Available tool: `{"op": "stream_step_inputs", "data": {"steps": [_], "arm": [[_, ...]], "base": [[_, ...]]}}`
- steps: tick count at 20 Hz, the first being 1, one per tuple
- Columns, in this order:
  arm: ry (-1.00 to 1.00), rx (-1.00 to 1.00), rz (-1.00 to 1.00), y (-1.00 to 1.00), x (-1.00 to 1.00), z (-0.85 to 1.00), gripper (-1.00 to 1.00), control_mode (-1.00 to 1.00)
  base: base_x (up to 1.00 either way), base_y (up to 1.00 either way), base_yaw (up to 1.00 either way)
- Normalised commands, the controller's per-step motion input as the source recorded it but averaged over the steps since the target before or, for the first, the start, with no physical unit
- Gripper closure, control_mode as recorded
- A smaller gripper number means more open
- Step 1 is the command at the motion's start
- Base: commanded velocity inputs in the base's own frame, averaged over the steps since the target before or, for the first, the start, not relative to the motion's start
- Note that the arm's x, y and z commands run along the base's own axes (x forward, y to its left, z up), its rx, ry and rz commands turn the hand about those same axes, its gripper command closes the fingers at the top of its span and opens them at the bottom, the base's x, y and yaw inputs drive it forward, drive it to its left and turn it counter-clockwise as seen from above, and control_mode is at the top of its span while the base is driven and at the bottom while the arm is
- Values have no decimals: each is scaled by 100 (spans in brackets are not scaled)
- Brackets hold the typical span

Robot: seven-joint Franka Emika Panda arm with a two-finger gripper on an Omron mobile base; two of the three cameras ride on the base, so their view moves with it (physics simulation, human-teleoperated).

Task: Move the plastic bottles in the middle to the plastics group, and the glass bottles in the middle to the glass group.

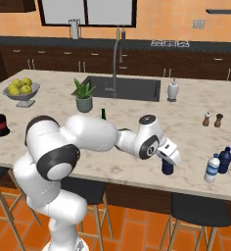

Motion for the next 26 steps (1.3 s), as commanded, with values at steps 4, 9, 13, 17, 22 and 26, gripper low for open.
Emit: {"op": "stream_step_inputs", "data": {"steps": [4, 9, 13, 17, 22, 26], "arm": [[-4, 0, -7, -32, 0, 0, 100, -100], [-7, 0, -2, -15, 0, -1, 100, -100], [-2, 0, -10, -41, 1, 12, 100, -100], [0, 1, -10, -24, 1, 26, 100, -100], [0, 1, -9, -27, 1, 6, 100, -100], [0, 4, -7, -14, 0, -21, 100, -100]], "base": [[0, 0, 0], [0, 0, 0], [0, 0, 0], [0, 0, 0], [0, 0, 0], [0, 0, 0]]}}
